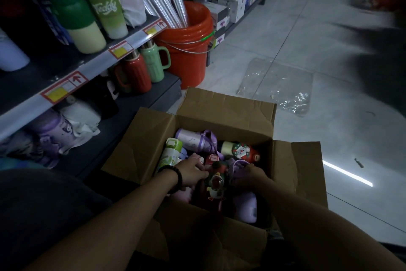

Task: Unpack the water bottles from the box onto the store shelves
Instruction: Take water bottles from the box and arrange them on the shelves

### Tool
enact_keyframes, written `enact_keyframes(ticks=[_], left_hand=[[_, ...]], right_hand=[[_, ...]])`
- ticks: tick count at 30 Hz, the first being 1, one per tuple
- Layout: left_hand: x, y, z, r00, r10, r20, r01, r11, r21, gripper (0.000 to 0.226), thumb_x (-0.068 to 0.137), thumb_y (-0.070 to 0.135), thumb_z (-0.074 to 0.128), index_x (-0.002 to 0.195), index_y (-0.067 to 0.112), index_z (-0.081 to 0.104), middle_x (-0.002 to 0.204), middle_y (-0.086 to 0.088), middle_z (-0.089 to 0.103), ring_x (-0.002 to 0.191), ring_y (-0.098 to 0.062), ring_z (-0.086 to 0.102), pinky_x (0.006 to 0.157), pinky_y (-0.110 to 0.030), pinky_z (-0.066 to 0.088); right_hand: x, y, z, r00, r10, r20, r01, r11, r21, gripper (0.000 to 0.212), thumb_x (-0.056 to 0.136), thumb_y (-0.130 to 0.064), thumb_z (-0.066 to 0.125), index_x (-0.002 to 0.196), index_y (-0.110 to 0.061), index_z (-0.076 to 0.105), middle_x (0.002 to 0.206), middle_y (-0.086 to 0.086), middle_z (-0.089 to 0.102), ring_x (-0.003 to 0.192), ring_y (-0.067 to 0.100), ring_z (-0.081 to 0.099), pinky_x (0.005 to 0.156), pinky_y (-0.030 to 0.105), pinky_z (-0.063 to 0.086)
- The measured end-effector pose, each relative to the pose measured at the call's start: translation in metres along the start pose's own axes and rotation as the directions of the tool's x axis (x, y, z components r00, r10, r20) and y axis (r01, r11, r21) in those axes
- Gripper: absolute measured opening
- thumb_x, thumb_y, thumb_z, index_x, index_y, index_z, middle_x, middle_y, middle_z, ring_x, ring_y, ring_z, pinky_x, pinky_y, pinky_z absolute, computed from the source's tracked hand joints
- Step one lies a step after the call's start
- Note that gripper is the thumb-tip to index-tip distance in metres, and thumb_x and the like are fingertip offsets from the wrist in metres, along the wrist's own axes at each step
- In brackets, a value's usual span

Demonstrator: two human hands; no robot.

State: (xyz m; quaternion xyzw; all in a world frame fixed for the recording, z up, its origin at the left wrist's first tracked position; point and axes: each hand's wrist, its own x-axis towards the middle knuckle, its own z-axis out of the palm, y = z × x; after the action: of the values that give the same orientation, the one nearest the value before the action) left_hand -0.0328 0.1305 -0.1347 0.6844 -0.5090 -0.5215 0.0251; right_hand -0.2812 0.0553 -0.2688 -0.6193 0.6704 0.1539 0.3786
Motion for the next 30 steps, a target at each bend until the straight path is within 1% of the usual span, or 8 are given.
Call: enact_keyframes(ticks=[5,9,12,15,18,22,26,30], left_hand=[[-0.004,0.007,0.0,1.0,0.012,-0.003,-0.012,1.0,0.016,0.034,0.1,0.04,0.063,0.129,0.024,0.058,0.128,-0.002,0.052,0.097,-0.024,0.062,0.073,-0.035,0.054],[0.001,0.007,0.007,0.998,0.038,-0.047,-0.038,0.999,-0.015,0.043,0.082,0.044,0.081,0.113,0.027,0.059,0.125,-0.003,0.059,0.079,-0.013,0.058,0.059,-0.024,0.047],[0.002,0.005,0.012,0.996,0.068,-0.063,-0.074,0.991,-0.11,0.055,0.064,0.048,0.091,0.102,0.031,0.056,0.112,0.002,0.067,0.09,-0.01,0.065,0.076,-0.031,0.057],[0.006,0.004,0.014,0.987,0.113,-0.118,-0.141,0.954,-0.264,0.083,0.06,0.042,0.095,0.126,0.021,0.049,0.116,0.005,0.071,0.105,-0.007,0.069,0.095,-0.035,0.059],[0.009,0.003,0.011,0.939,0.122,-0.321,-0.231,0.916,-0.328,0.115,0.046,0.057,0.099,0.139,0.022,0.041,0.129,0.005,0.066,0.114,-0.009,0.066,0.098,-0.034,0.058],[-0.008,0.011,-0.006,0.856,0.113,-0.505,-0.35,0.844,-0.406,0.116,0.058,0.009,0.101,0.148,0.023,0.029,0.123,0.015,0.059,0.107,-0.002,0.061,0.083,-0.015,0.051],[-0.016,0.003,-0.024,0.819,-0.018,-0.573,-0.321,0.814,-0.484,0.124,0.044,0.038,0.104,0.141,0.028,0.028,0.131,0.006,0.056,0.113,-0.015,0.061,0.094,-0.039,0.055],[-0.018,-0.007,-0.04,0.859,-0.113,-0.499,-0.228,0.788,-0.572,0.11,0.044,0.035,0.102,0.132,0.023,0.038,0.117,0.0,0.063,0.098,-0.022,0.068,0.089,-0.049,0.061]], right_hand=[[-0.034,-0.013,-0.037,0.989,-0.144,-0.011,0.145,0.986,0.084,0.073,0.061,-0.075,0.087,0.118,-0.032,0.068,0.107,-0.005,0.071,0.102,0.016,0.069,0.084,0.024,0.052],[-0.064,-0.032,-0.076,0.963,-0.268,-0.006,0.264,0.947,0.184,0.037,0.07,-0.033,0.097,0.097,-0.017,0.079,0.092,0.007,0.079,0.078,0.011,0.068,0.077,0.035,0.063],[-0.084,-0.059,-0.091,0.935,-0.354,0.007,0.335,0.891,0.305,0.027,0.072,-0.013,0.092,0.095,-0.015,0.079,0.068,-0.003,0.074,0.058,0.007,0.066,0.052,0.031,0.06],[-0.094,-0.083,-0.098,0.886,-0.463,-0.035,0.423,0.773,0.473,0.054,0.053,-0.027,0.099,0.102,-0.015,0.08,0.093,0.012,0.079,0.08,0.025,0.075,0.064,0.049,0.064],[-0.099,-0.106,-0.096,0.828,-0.557,-0.059,0.501,0.689,0.524,0.041,0.065,-0.012,0.096,0.101,-0.008,0.079,0.091,0.009,0.079,0.082,0.015,0.073,0.067,0.033,0.059],[-0.103,-0.134,-0.081,0.843,-0.533,-0.067,0.46,0.652,0.603,0.068,0.057,-0.03,0.097,0.117,-0.012,0.071,0.102,0.015,0.077,0.087,0.026,0.074,0.078,0.05,0.061],[-0.103,-0.141,-0.081,0.884,-0.467,-0.001,0.291,0.549,0.783,0.036,0.089,-0.016,0.079,0.125,-0.014,0.071,0.086,0.007,0.072,0.068,0.021,0.069,0.062,0.037,0.056],[-0.082,-0.119,-0.058,0.969,-0.244,-0.044,0.187,0.603,0.775,0.013,0.096,-0.014,0.072,0.089,-0.002,0.072,0.079,0.015,0.068,0.059,0.02,0.065,0.059,0.031,0.055]])
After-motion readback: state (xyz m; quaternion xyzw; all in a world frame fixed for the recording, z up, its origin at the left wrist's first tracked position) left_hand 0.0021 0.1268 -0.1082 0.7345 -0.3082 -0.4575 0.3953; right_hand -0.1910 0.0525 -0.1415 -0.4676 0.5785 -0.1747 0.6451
